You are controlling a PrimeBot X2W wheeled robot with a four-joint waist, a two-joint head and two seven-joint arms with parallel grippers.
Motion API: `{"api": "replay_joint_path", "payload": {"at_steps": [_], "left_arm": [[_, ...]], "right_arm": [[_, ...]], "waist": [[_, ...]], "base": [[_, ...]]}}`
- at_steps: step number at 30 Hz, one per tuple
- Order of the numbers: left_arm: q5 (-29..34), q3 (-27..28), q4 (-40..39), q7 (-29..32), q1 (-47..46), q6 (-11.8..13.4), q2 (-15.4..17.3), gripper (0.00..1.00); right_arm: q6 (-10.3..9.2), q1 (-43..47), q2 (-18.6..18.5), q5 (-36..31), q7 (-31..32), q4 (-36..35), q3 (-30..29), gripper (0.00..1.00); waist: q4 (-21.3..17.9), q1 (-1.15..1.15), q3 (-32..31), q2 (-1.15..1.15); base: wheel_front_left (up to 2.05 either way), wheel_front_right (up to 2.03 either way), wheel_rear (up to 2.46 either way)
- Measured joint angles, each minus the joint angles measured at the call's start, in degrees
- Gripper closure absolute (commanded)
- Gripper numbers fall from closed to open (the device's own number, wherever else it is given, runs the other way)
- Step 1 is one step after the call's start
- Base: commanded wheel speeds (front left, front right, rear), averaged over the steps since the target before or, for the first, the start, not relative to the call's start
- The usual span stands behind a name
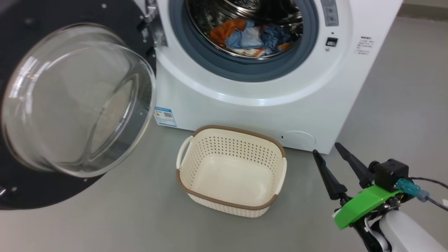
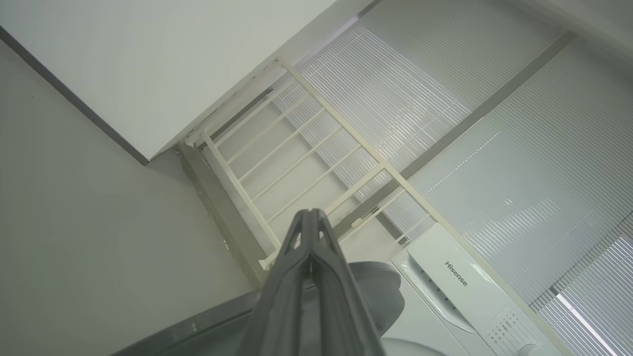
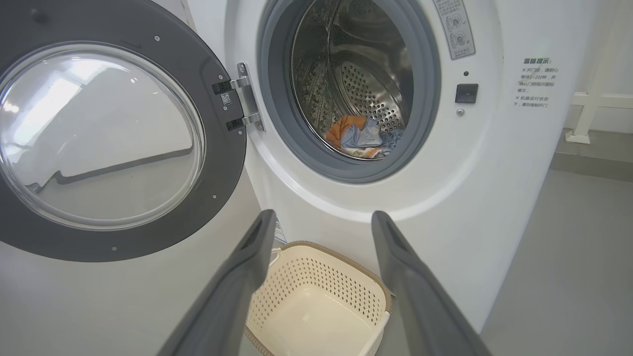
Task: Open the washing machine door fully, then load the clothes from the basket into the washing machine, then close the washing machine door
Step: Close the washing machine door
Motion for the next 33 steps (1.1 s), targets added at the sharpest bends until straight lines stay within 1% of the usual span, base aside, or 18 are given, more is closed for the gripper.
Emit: {"api": "replay_joint_path", "payload": {"at_steps": [5, 7, 12, 19, 23, 24, 28, 33], "left_arm": [[-6.0, 6.1, 12.2, 1.9, -2.9, -0.5, 2.8, 1.00], [-7.3, 7.9, 16.4, 2.2, -4.1, -0.6, 3.8, 1.00], [-8.9, 9.8, 23.8, 2.3, -5.4, -1.4, 5.7, 1.00], [-9.4, 10.3, 32.2, 4.7, -5.5, -2.3, 8.1, 1.00], [-9.8, 10.0, 36.0, 6.4, -6.4, -2.6, 8.7, 1.00], [-9.9, 9.8, 36.7, 7.2, -6.7, -3.1, 8.8, 1.00], [-10.4, 9.1, 39.2, 10.6, -7.6, -3.7, 9.1, 1.00], [-10.7, 7.2, 40.9, 18.6, -7.7, -4.0, 10.8, 1.00]], "right_arm": [[0.00, -1.0, -1.5, 0.0, 0.3, -0.3, 0.3, 0.00], [0.00, -1.1, -1.7, 0.0, 0.4, -0.3, 0.4, 0.00], [0.00, -1.1, -2.1, 0.4, 0.7, -0.8, 0.4, 0.00], [0.00, -1.1, -2.7, 0.4, 0.8, -1.2, 0.4, 0.00], [0.00, -1.1, -2.7, 0.4, 0.8, -1.2, 0.4, 0.00], [0.00, -1.1, -2.7, 0.4, 0.8, -1.2, 0.4, 0.00], [0.00, -1.1, -2.7, 0.4, 0.8, -1.2, 0.3, 0.00], [0.00, -1.1, -2.3, 0.4, 0.8, -1.1, 0.1, 0.00]], "waist": [[-1.9, 0.00, 1.3, 0.00], [-2.6, 0.00, 1.7, 0.00], [-4.4, 0.00, 2.4, 0.00], [-5.6, 0.00, 3.2, 0.00], [-5.8, 0.00, 3.4, 0.00], [-5.8, 0.00, 3.4, 0.00], [-5.7, 0.00, 3.2, 0.00], [-5.4, 0.00, 2.7, 0.00]], "base": [[0.00, 0.00, 0.00], [0.00, 0.00, 0.00], [0.00, 0.00, 0.00], [0.00, 0.00, 0.00], [0.00, 0.00, 0.00], [0.00, 0.00, 0.00], [0.00, 0.00, 0.00], [0.00, 0.00, 0.00]]}}
